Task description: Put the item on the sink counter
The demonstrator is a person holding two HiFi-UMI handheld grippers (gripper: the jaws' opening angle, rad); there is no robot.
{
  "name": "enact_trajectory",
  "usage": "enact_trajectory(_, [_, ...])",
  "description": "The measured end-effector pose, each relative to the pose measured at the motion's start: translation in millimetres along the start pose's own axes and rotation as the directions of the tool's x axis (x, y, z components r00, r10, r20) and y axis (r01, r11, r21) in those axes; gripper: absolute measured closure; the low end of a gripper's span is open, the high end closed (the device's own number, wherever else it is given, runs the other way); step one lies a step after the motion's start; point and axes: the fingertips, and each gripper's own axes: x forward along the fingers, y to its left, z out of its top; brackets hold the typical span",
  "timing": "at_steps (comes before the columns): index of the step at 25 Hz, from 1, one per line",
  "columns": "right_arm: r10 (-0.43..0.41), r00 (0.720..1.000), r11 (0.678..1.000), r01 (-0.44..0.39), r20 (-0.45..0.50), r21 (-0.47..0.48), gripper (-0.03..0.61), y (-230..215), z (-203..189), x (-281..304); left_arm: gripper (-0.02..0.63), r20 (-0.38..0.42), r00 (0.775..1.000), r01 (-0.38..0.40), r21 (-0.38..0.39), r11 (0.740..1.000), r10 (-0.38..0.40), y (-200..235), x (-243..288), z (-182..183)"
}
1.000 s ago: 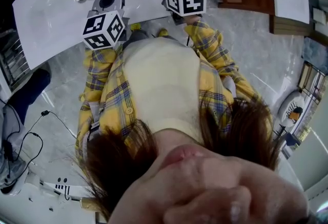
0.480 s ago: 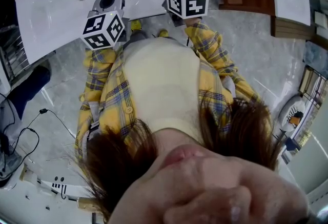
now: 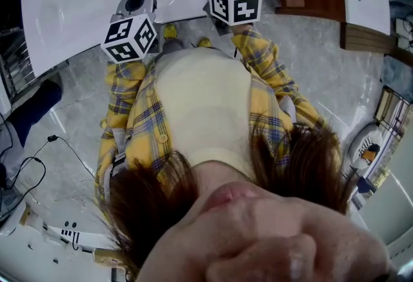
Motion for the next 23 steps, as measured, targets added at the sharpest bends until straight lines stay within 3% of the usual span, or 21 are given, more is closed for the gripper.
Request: enact_trajectory(23, [0.041,0.999,0.999,-0.041,-0.004,0.008,0.566,-0.3,-13.6,-17.7,0.609,0.003,1.0,0.0,0.003,1.0,0.0,-24.0,-3.9,-9.7])
